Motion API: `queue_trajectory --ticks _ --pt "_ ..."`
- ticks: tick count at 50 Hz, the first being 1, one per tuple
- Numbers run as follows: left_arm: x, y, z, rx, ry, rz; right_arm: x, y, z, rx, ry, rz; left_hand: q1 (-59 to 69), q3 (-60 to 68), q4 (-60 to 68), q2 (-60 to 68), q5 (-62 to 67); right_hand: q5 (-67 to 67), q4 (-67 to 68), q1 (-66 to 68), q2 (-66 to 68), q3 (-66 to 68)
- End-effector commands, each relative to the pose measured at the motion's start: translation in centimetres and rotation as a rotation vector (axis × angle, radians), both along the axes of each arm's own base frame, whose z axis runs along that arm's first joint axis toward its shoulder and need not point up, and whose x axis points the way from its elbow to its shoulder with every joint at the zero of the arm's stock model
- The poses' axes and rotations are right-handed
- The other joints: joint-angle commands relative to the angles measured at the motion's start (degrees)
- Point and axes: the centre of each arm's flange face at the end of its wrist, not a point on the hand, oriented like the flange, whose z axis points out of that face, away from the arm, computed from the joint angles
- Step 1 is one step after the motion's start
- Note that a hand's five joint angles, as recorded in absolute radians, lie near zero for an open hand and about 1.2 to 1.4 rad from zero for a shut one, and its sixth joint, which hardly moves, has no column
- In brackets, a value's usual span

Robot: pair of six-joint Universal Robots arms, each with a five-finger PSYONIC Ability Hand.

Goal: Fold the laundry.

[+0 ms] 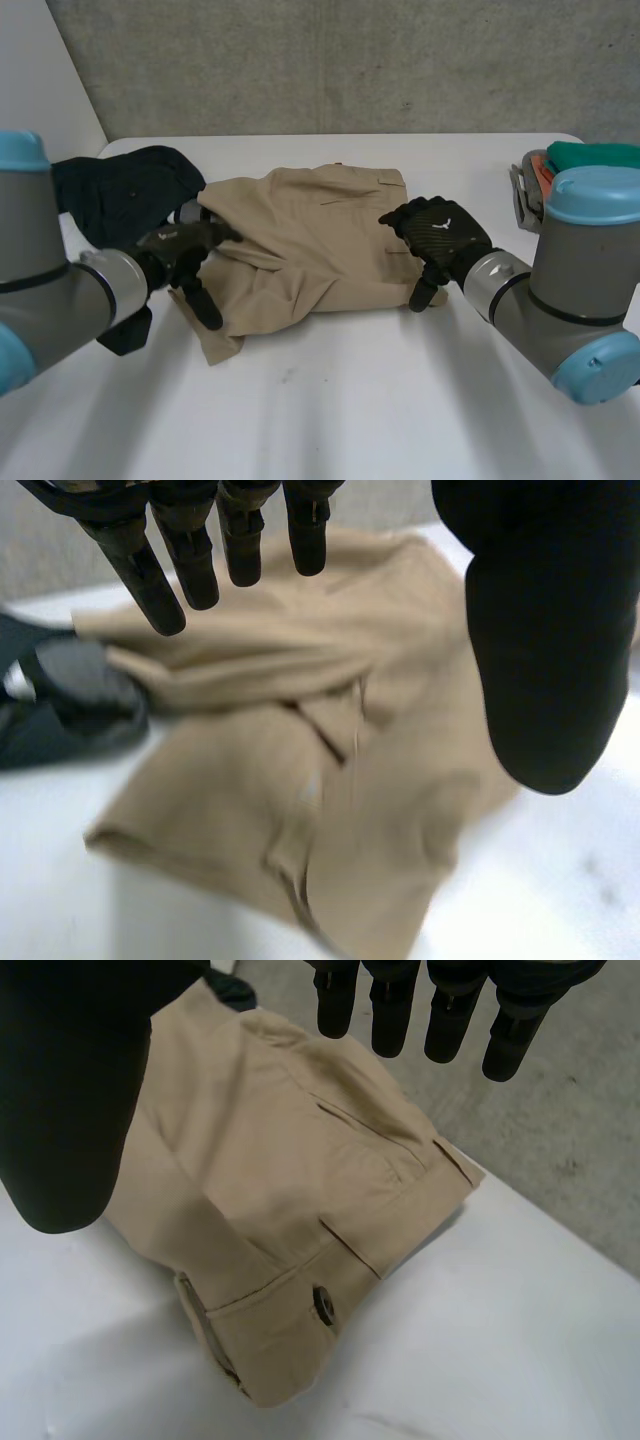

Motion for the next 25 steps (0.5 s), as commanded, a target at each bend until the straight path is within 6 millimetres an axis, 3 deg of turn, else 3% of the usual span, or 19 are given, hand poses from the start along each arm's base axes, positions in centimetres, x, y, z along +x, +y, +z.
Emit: queue_trajectory --ticks 1,6,9,12,21,25 --pt "-0.3 2.3 2.7 0.022 0.019 -0.075 -1.1 0.5 1.1 0.146 -0.048 -0.06 -1.19 -2.11 -1.36 -1.6 -2.92 9.79 10.52 10.36 11.03 10.99" --pt "-0.8 5.4 2.3 0.176 -0.029 -0.156 -2.3 2.7 3.0 0.234 0.008 -0.035 7.26 6.34 7.1 6.85 5.53 24.77 25.5 25.34 26.01 25.97" --pt "-0.9 7.3 1.6 0.266 -0.086 -0.198 -2.6 4.0 2.9 0.296 0.048 0.013 7.43 6.51 7.26 7.02 5.7 36.7 37.44 37.27 37.95 37.91" --pt "-1.0 8.1 0.8 0.278 -0.137 -0.232 -2.5 4.8 2.2 0.329 0.073 0.068 7.43 6.51 7.26 7.02 5.7 40.26 41.0 40.83 41.51 41.47" --pt "-1.6 4.4 -2.5 0.162 -0.211 -0.151 -0.4 4.3 -1.5 0.311 0.085 0.119 4.57 3.66 4.41 4.16 2.85 36.57 37.31 37.14 37.81 37.78" --pt "-1.9 2.2 -4.0 0.135 -0.245 -0.095 0.8 3.3 -3.0 0.266 0.078 0.106 -1.19 -2.11 -1.36 -1.6 -2.92 26.5 27.23 27.07 27.74 27.7"
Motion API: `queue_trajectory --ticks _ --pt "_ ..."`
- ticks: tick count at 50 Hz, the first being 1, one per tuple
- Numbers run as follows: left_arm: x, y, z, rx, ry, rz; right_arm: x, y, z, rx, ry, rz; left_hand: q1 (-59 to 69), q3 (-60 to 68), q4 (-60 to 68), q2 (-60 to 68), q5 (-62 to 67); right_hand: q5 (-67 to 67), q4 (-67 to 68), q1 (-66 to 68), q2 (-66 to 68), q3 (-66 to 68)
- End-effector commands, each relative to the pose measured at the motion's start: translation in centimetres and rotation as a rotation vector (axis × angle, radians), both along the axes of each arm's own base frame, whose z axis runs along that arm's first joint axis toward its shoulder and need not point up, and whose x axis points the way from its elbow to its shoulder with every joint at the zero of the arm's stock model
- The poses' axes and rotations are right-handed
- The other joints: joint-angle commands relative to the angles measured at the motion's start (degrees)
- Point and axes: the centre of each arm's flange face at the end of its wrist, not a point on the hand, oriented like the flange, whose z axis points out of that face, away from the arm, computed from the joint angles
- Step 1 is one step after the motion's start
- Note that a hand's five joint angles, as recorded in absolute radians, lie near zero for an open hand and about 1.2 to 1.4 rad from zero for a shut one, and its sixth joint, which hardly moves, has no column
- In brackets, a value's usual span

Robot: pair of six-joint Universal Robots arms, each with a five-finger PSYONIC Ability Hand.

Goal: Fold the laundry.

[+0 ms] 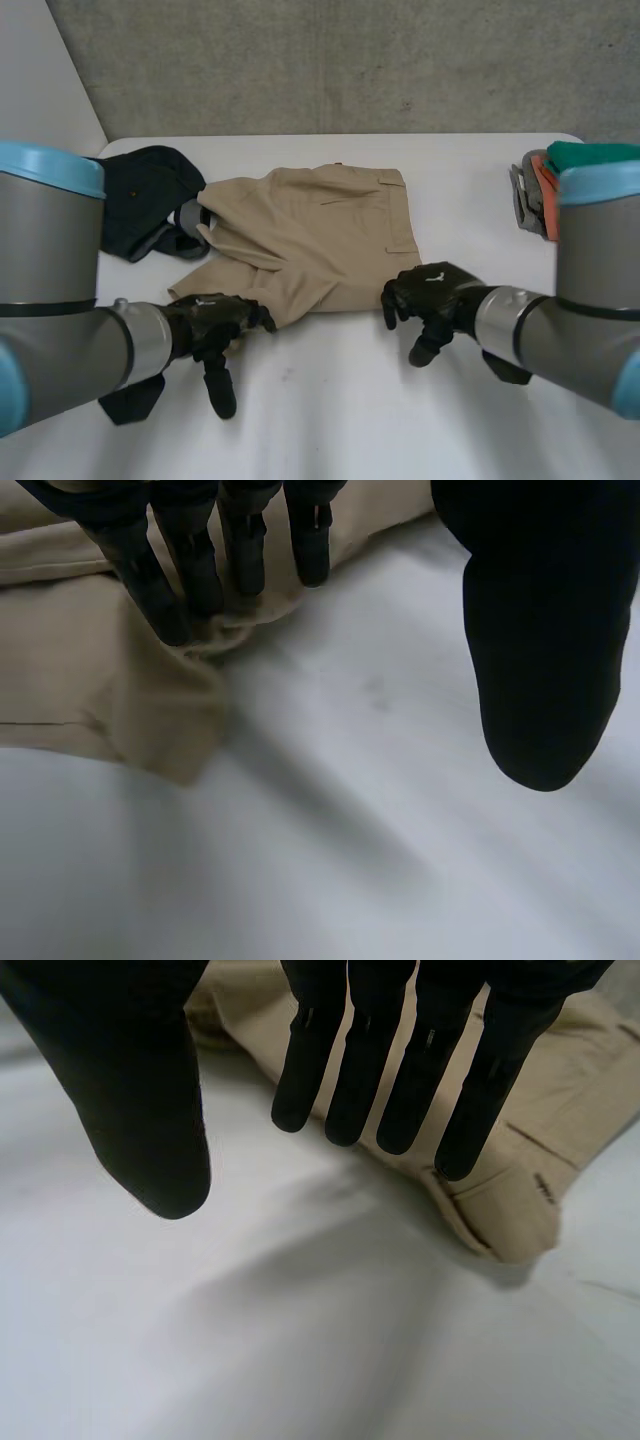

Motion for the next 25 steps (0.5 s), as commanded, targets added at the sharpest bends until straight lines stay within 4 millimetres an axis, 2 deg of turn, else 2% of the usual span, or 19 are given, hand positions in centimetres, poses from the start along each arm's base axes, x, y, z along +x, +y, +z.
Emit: queue_trajectory --ticks 1,6,8,16,23,25 --pt "-0.5 -4.2 -2.7 -0.081 -0.06 0.093 2.5 -1.7 -3.1 -0.086 -0.017 -0.008 -4.58 -4.46 -4.42 -4.52 -4.33 -5.64 -5.6 -5.54 -5.42 -5.46" --pt "-0.6 -6.6 -3.9 -0.112 -0.107 0.128 4.0 -3.4 -3.8 -0.223 -0.054 -0.039 -4.58 -4.46 -4.42 -4.52 -4.33 -16.76 -16.71 -16.66 -16.54 -16.58" --pt "-0.5 -7.7 -4.0 -0.137 -0.122 0.14 4.5 -4.5 -4.0 -0.293 -0.065 -0.072 -4.58 -4.46 -4.42 -4.52 -4.33 -16.94 -16.89 -16.84 -16.71 -16.75" --pt "-1.5 -9.7 -3.6 -0.226 -0.13 0.144 6.3 -6.9 -4.4 -0.444 -0.101 -0.117 -4.58 -4.46 -4.42 -4.52 -4.33 -17.11 -17.06 -17.01 -16.88 -16.92" --pt "-2.1 -11.3 -4.8 -0.269 -0.175 0.133 7.3 -8.6 -5.9 -0.49 -0.069 -0.103 -4.58 -4.46 -4.42 -4.52 -4.33 -14.42 -14.38 -14.33 -14.2 -14.24" --pt "-2.1 -11.8 -5.1 -0.284 -0.206 0.133 7.5 -9.1 -6.2 -0.505 -0.056 -0.097 -1.19 -1.07 -1.02 -1.12 -0.93 -11.39 -11.35 -11.3 -11.17 -11.21"
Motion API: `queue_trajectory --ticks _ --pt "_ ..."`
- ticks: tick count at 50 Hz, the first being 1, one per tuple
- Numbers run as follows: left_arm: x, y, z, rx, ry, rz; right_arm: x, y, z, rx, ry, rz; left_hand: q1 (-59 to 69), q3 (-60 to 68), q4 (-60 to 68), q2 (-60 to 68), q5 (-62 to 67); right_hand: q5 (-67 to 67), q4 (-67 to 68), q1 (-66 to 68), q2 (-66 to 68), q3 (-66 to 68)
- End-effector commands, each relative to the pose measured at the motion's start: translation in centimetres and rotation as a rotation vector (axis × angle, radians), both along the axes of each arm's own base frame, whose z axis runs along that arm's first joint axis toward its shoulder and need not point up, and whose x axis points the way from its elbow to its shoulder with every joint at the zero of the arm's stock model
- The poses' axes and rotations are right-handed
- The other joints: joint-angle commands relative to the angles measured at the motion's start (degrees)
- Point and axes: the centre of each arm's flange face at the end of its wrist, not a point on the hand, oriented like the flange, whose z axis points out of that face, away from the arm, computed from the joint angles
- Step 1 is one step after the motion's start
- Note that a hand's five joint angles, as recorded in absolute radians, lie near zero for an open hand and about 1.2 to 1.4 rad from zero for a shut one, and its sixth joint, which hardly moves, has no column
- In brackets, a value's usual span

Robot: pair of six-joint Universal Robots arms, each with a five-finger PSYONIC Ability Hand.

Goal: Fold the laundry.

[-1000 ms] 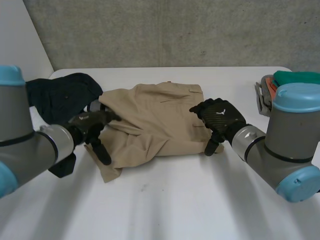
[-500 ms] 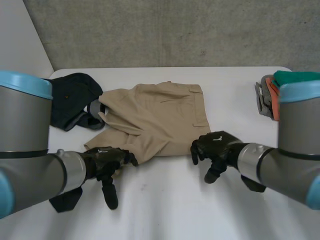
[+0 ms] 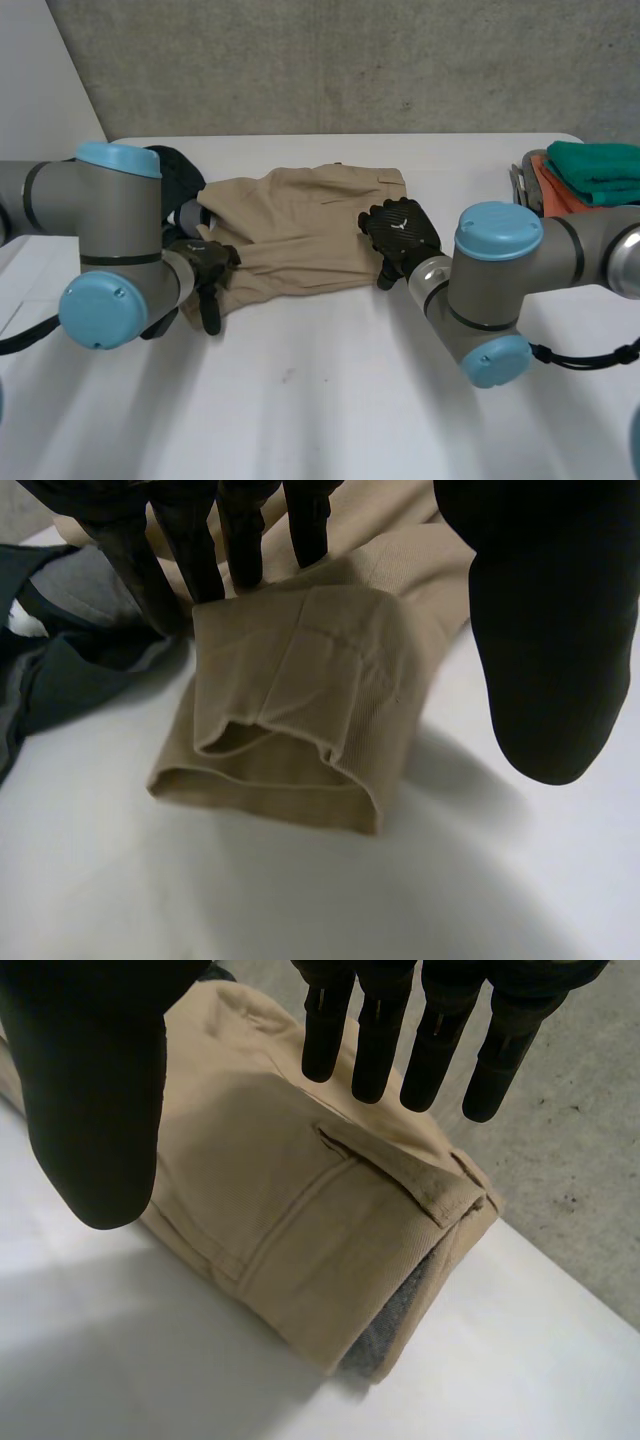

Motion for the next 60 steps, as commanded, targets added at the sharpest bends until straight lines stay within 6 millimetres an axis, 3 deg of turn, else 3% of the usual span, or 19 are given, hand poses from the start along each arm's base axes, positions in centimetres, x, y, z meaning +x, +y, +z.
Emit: queue_trajectory --ticks 1,5,9,11,14,16,18,21,24,29,32,39,50,55,60 --pt "-0.4 -1.4 -1.0 -0.04 -0.07 -0.003 0.8 -1.5 -1.3 -0.039 0.041 0.008 4.87 3.17 3.71 3.32 2.22 8.2 7.96 6.68 6.45 6.32" --pt "-0.8 -1.3 -1.4 -0.051 -0.096 -0.018 0.9 -1.9 -1.3 -0.047 0.045 0.007 18.82 17.12 17.66 17.27 16.16 23.65 23.41 22.13 21.9 21.77" --pt "-1.5 -1.5 -1.4 -0.105 -0.098 -0.042 0.8 -2.1 -1.2 -0.048 0.039 0.004 38.32 36.62 37.16 36.77 35.66 29.71 29.47 28.19 27.96 27.84" --pt "-1.6 -1.8 -1.0 -0.15 -0.099 -0.048 0.8 -2.1 -0.7 -0.052 0.034 0.005 55.29 53.59 54.13 53.74 52.64 39.46 39.22 37.93 37.71 37.58" --pt "-1.7 -1.9 0.5 -0.233 -0.097 -0.053 0.4 -2.3 0.7 -0.071 0.021 -0.002 67.26 65.56 66.1 65.71 64.61 44.38 44.14 42.86 42.63 42.51" --pt "-1.7 -1.8 1.5 -0.276 -0.091 -0.058 0.5 -2.4 1.4 -0.086 0.015 0.003 67.13 65.43 65.97 65.58 64.48 28.0 27.76 26.47 26.24 26.12" --pt "-1.8 -1.6 2.7 -0.324 -0.07 -0.069 0.4 -2.1 1.9 -0.077 0.029 0.003 60.63 58.92 59.46 59.07 57.97 -13.83 -14.07 -15.36 -15.59 -15.71" --pt "-1.9 -1.3 3.4 -0.35 -0.054 -0.096 0.0 -1.8 2.4 -0.055 0.071 -0.014 55.86 54.16 54.7 54.31 53.2 -13.83 -14.07 -15.36 -15.59 -15.71" --pt "-1.9 -1.1 3.6 -0.347 -0.04 -0.115 -0.9 -1.5 4.0 -0.03 0.104 -0.042 55.86 54.16 54.7 54.31 53.2 -13.83 -14.07 -15.36 -15.59 -15.71" --pt "-1.6 -1.0 3.3 -0.313 -0.051 -0.114 -3.0 -0.3 8.8 -0.022 0.087 -0.067 55.86 54.16 54.7 54.31 53.2 -13.83 -14.07 -15.36 -15.59 -15.71" --pt "-1.4 -1.0 3.6 -0.298 -0.056 -0.111 -4.1 1.4 9.4 0.057 0.113 -0.055 57.03 55.33 55.87 55.48 54.37 1.24 0.99 -0.29 -0.52 -0.64" --pt "-1.2 -1.0 4.2 -0.283 -0.049 -0.105 -4.4 4.1 6.2 0.242 0.205 0.032 57.04 55.34 55.88 55.49 54.38 7.53 7.29 6.01 5.78 5.66" --pt "-1.3 -1.1 4.4 -0.286 -0.039 -0.106 -1.7 0.1 0.7 0.099 0.065 -0.001 56.2 54.5 55.04 54.65 53.54 6.18 5.94 4.66 4.43 4.3" --pt "-1.3 -1.3 4.4 -0.289 -0.038 -0.104 -0.5 -0.9 -0.6 0.048 0.031 0.008 54.69 52.99 53.53 53.14 52.03 11.23 10.99 9.7 9.47 9.35" --pt "-1.4 -1.5 4.4 -0.291 -0.036 -0.105 0.5 -2.0 -1.8 0.019 0.014 0.014 52.17 50.46 51.0 50.61 49.51 25.33 25.09 23.81 23.58 23.46"
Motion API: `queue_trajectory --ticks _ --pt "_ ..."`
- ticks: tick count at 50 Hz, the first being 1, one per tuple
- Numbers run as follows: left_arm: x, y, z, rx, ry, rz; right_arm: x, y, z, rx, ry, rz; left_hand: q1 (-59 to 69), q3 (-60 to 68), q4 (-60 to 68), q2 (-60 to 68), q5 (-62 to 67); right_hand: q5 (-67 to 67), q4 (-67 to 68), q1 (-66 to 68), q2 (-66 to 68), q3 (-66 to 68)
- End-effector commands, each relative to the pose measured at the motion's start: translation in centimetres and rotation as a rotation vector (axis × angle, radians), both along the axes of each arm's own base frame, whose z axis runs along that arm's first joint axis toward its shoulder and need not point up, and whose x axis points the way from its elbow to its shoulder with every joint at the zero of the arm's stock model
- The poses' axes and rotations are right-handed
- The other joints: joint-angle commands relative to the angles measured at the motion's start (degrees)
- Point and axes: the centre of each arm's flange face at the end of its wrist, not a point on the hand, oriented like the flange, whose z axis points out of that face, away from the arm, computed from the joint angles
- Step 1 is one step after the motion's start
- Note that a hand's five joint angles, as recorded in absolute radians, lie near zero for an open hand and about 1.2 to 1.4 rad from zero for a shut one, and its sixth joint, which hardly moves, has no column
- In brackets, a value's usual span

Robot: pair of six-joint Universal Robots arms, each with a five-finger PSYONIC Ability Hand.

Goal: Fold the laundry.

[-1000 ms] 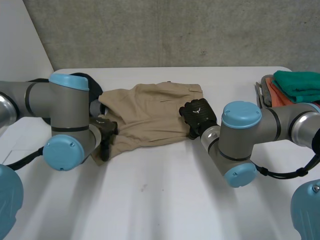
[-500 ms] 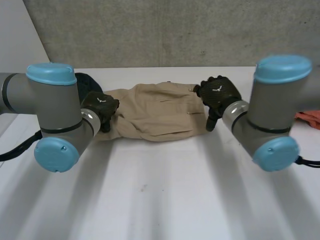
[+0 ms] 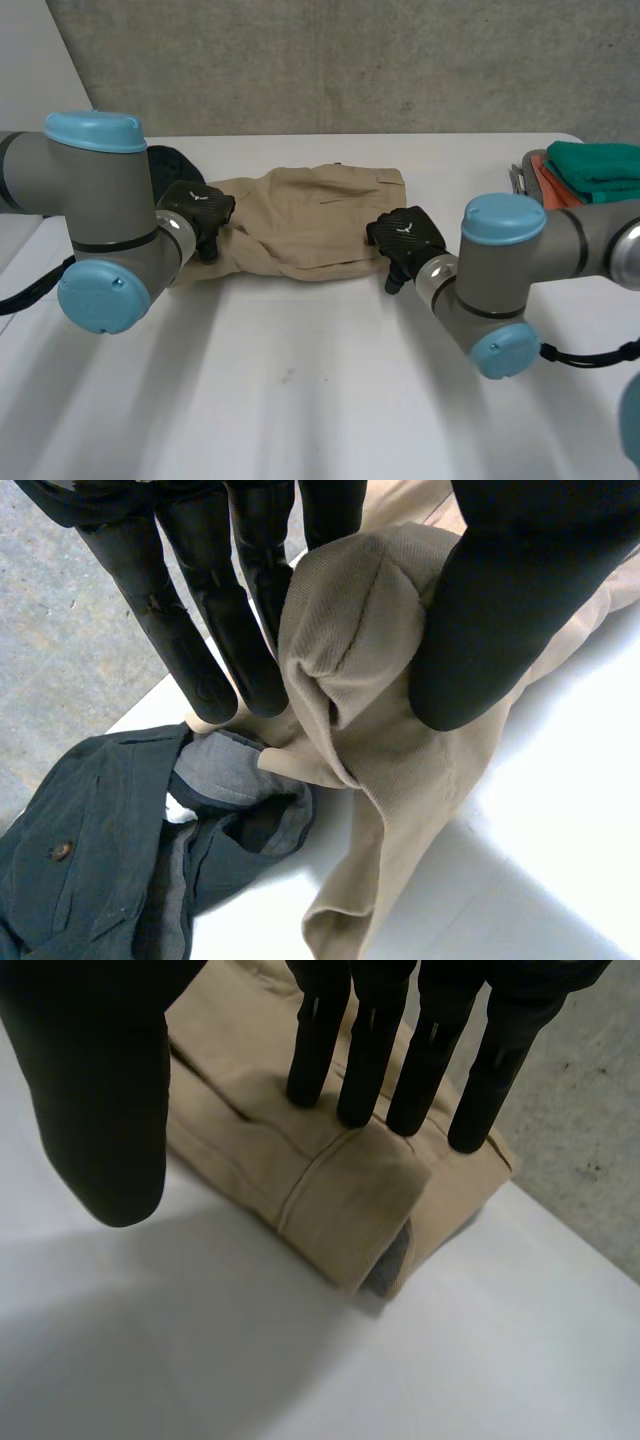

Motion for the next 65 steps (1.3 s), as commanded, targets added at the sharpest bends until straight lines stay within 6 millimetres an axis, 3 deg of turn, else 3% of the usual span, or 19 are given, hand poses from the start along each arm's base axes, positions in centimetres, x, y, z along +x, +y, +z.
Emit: queue_trajectory --ticks 1,14,17,20,22,25,26,29,30,34,38,41,44,52,56,58,62,63,65 --pt "-0.1 -0.3 0.0 -0.005 0.003 -0.001 1.4 -1.4 -1.5 -0.046 -0.03 0.009 3.61 5.56 5.55 5.52 4.93 16.51 16.69 16.71 16.36 16.43" --pt "0.1 -0.6 0.5 -0.016 0.026 0.013 1.9 -2.8 -2.5 -0.084 -0.013 -0.006 2.6 4.55 4.54 4.51 3.92 27.11 27.29 27.31 26.97 27.03" --pt "0.1 -0.7 1.1 -0.023 0.046 0.016 1.8 -3.2 -1.8 -0.102 -0.016 -0.006 3.11 5.06 5.04 5.01 4.42 46.03 46.21 46.23 45.88 45.95" --pt "0.3 -0.7 2.2 -0.039 0.073 0.017 1.5 -3.7 0.1 -0.134 -0.033 -0.019 6.8 8.75 8.73 8.7 8.11 46.31 46.5 46.51 46.17 46.23" --pt "0.4 -0.5 3.3 -0.056 0.092 0.015 1.3 -4.0 1.8 -0.162 -0.05 -0.026 8.48 10.43 10.42 10.39 9.79 46.31 46.5 46.51 46.17 46.23" --pt "0.7 0.2 6.1 -0.1 0.133 -0.005 0.7 -3.8 6.3 -0.2 -0.085 -0.036 13.02 14.97 14.96 14.92 14.33 46.31 46.5 46.51 46.17 46.23" --pt "0.8 0.8 7.9 -0.13 0.154 -0.027 0.3 -3.5 9.3 -0.227 -0.111 -0.036 15.86 17.81 17.8 17.77 17.18 46.31 46.5 46.51 46.17 46.23" --pt "1.2 2.0 10.9 -0.181 0.188 -0.059 -0.6 -3.1 14.1 -0.283 -0.159 -0.04 17.74 19.69 19.68 19.64 19.05 46.31 46.5 46.51 46.17 46.23" --pt "1.6 2.9 13.2 -0.23 0.214 -0.079 -1.3 -2.8 17.3 -0.33 -0.19 -0.043 17.74 19.69 19.68 19.65 19.05 46.31 46.5 46.51 46.17 46.23" --pt "3.0 5.1 18.6 -0.361 0.274 -0.117 -3.2 -1.6 24.0 -0.423 -0.239 -0.067 17.41 19.36 19.34 19.31 18.72 46.31 46.5 46.51 46.17 46.23" --pt "4.1 6.6 21.8 -0.446 0.319 -0.142 -4.6 -1.1 26.8 -0.421 -0.231 -0.089 16.74 18.69 18.67 18.64 18.05 46.31 46.5 46.51 46.17 46.23" --pt "4.5 6.4 22.4 -0.464 0.337 -0.143 -4.7 -0.7 27.0 -0.387 -0.216 -0.086 16.06 18.01 18.0 17.97 17.37 46.31 46.5 46.51 46.17 46.23" --pt "4.4 4.9 21.2 -0.433 0.343 -0.136 -4.5 -0.8 25.6 -0.32 -0.189 -0.082 15.22 17.17 17.16 17.13 16.53 46.31 46.5 46.51 46.17 46.23" --pt "1.7 -1.2 12.4 -0.259 0.306 -0.129 -3.2 -4.2 17.3 -0.189 -0.113 -0.13 13.37 15.32 15.31 15.28 14.68 46.31 46.5 46.51 46.17 46.23" --pt "0.4 -4.0 10.9 -0.311 0.325 -0.137 -2.3 -6.1 15.8 -0.246 -0.151 -0.155 13.2 15.15 15.13 15.1 14.51 46.31 46.5 46.51 46.17 46.23" --pt "0.1 -5.1 11.3 -0.363 0.346 -0.137 -1.8 -6.8 16.3 -0.304 -0.197 -0.155 13.2 15.15 15.14 15.11 14.51 46.31 46.5 46.51 46.17 46.23" --pt "-0.1 -5.9 16.6 -0.577 0.437 -0.132 -1.0 -7.7 21.1 -0.521 -0.392 -0.149 13.2 15.15 15.14 15.11 14.51 46.31 46.5 46.51 46.17 46.23" --pt "0.0 -5.6 19.3 -0.666 0.494 -0.133 -0.9 -7.6 23.6 -0.612 -0.49 -0.152 13.2 15.15 15.14 15.11 14.51 46.31 46.5 46.51 46.17 46.23" --pt "0.3 -5.2 21.8 -0.748 0.562 -0.136 -1.0 -7.1 26.3 -0.701 -0.584 -0.156 13.03 14.98 14.97 14.94 14.35 46.31 46.5 46.51 46.17 46.23"
